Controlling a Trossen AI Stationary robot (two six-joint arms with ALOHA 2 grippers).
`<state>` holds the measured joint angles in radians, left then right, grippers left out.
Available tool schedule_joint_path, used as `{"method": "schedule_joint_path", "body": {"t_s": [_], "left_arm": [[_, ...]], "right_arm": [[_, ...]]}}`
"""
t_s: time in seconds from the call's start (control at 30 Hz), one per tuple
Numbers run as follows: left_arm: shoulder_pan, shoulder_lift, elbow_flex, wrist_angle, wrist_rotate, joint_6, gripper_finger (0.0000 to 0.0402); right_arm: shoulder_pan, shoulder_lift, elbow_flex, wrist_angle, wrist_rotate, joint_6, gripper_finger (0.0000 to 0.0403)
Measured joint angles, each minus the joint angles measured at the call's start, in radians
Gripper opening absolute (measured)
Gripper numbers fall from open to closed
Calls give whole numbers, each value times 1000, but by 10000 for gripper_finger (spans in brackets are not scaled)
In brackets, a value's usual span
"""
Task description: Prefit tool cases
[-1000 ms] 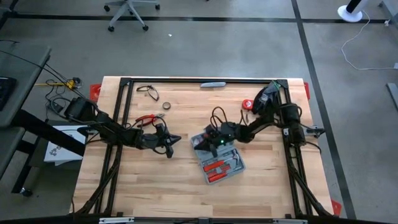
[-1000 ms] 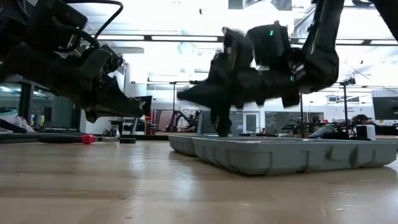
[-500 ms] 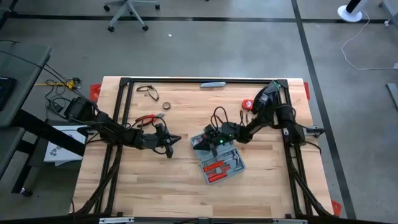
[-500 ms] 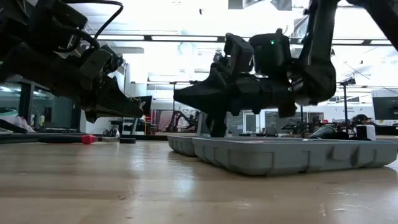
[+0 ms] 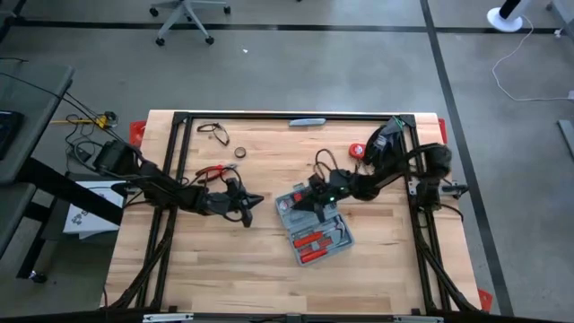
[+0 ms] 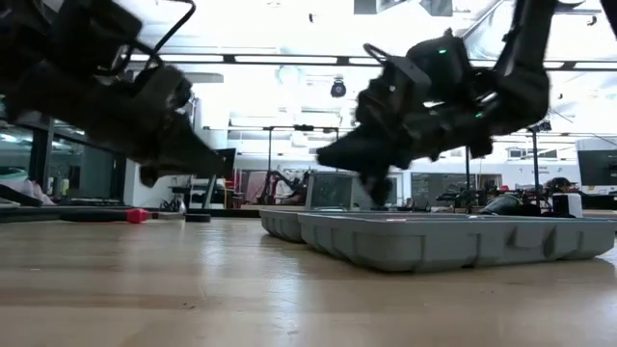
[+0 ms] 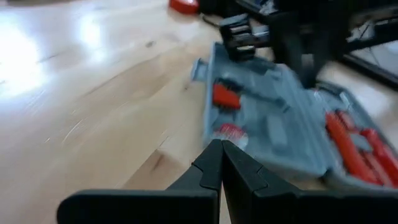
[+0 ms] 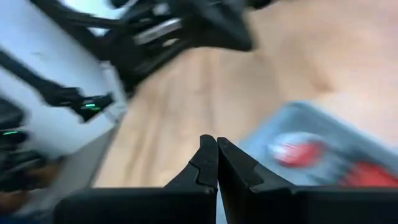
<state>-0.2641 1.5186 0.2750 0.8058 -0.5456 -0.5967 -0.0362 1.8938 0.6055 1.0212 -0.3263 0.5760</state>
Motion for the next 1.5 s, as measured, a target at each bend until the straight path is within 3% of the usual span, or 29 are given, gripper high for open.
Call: {"method": "schedule_joint_path", "body": {"t_s": [0.1, 0.23, 0.33, 0.53, 0.7, 0.97, 1.3, 1.5], "left_arm": [[22, 45, 69, -1, 18, 34, 0], [67, 152, 197, -20, 127, 79, 0], [100, 243, 295, -126, 214, 67, 0], [152, 383, 471, -262, 351, 45, 0], [205, 390, 548, -404, 387, 117, 0], [323, 348, 563, -572, 351, 182, 0], [349, 217, 560, -592, 385, 295, 0], [365, 238, 568, -559, 367, 305, 0]], "right_arm": [[-14, -98, -90, -87, 87, -38, 0], [-37, -240, -193, -177, 171, -62, 0], [-55, -351, -245, -304, 236, -98, 0], [-64, -528, -261, -720, 421, -148, 0], [-45, -570, -261, -882, 481, -132, 0], [8, -534, -261, -874, 541, -130, 0], [20, -470, -260, -803, 588, -132, 0], [20, -400, -259, -719, 612, -132, 0]]}}
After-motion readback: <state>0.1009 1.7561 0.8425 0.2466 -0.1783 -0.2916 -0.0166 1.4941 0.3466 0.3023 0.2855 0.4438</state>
